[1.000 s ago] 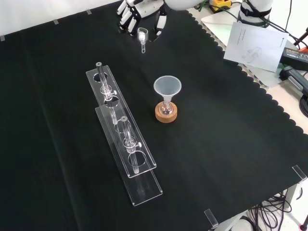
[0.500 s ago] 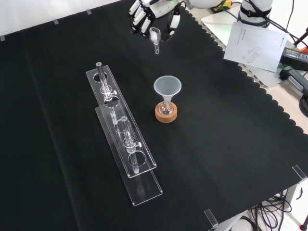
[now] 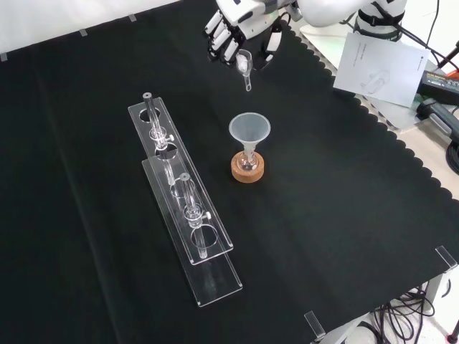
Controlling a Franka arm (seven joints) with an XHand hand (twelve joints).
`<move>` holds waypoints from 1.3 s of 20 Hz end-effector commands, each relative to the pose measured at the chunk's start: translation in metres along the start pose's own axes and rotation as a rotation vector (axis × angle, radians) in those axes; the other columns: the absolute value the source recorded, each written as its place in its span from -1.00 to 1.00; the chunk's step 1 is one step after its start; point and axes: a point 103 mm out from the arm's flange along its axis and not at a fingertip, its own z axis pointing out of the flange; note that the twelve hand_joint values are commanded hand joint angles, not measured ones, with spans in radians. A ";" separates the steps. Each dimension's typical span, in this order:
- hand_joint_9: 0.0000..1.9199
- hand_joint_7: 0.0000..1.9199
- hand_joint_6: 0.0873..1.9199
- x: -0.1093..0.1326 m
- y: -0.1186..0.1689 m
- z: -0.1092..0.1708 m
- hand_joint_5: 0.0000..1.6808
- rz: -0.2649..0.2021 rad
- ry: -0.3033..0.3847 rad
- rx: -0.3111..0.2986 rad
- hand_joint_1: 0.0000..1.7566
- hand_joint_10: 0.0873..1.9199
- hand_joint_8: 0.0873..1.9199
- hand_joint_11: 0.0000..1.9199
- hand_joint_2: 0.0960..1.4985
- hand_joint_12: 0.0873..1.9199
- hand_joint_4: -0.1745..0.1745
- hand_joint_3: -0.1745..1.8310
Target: Pour all the NaCl from the weighing funnel into the round-bottom flask.
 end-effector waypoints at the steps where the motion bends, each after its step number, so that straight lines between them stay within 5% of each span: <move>1: -0.09 -0.38 -0.03 0.012 0.007 -0.005 0.33 -0.019 -0.039 0.013 0.23 -0.61 -0.38 -0.35 -0.16 0.26 1.00 -0.09; 26: -0.10 -0.38 -0.02 0.030 0.031 -0.006 0.33 -0.053 -0.131 0.047 0.23 -0.61 -0.38 -0.35 -0.16 0.26 1.00 -0.09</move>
